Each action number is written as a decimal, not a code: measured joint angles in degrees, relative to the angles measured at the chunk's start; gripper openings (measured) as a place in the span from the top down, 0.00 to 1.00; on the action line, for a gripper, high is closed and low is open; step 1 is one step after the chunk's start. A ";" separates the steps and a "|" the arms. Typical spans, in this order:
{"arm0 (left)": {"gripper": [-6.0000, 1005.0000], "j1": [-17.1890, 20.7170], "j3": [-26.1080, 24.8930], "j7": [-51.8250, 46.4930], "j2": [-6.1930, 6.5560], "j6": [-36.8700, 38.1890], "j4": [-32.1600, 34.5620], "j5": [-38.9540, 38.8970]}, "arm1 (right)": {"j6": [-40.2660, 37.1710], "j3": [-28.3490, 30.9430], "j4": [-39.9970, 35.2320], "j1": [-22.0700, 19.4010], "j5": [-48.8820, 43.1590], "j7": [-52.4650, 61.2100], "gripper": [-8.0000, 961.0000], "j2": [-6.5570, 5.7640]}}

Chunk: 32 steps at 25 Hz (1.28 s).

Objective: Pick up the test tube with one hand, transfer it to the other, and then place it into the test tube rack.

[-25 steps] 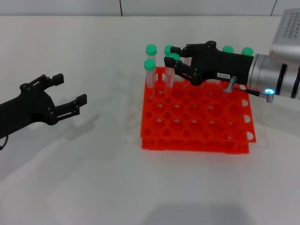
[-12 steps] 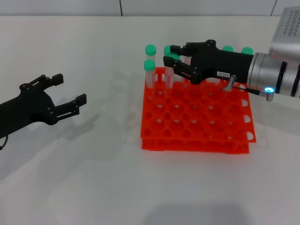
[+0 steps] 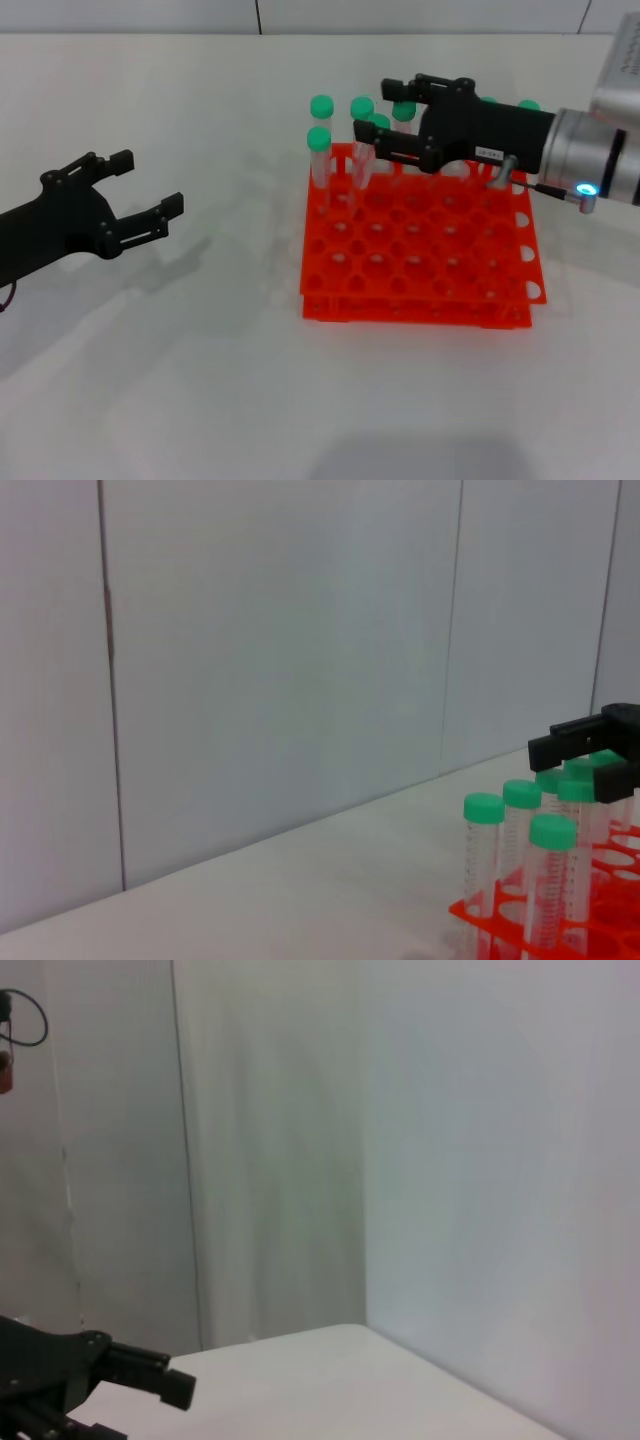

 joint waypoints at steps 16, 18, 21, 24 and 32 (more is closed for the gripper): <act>0.13 -0.39 -1.07 0.07 0.39 -0.13 0.64 -0.19 | -8.64 -2.80 -14.14 -11.53 0.54 5.42 0.33 -0.72; 0.13 -0.54 -3.30 0.71 0.24 -0.08 0.64 -0.17 | -8.75 -3.23 -17.51 -14.16 0.49 6.26 0.33 -0.92; 0.14 -0.78 -6.72 3.01 -0.20 1.54 0.25 -0.22 | -8.83 -3.35 -21.21 -17.54 0.05 7.52 0.33 -1.77; 0.13 -1.16 -7.93 3.12 -0.37 2.60 0.18 -0.51 | -9.62 -3.25 -22.54 -19.94 -0.31 8.74 0.33 -3.72; 0.13 -6.53 -7.46 -4.56 3.57 7.67 -0.30 6.72 | -13.03 -2.92 -22.69 -20.29 -8.78 15.70 0.25 -9.01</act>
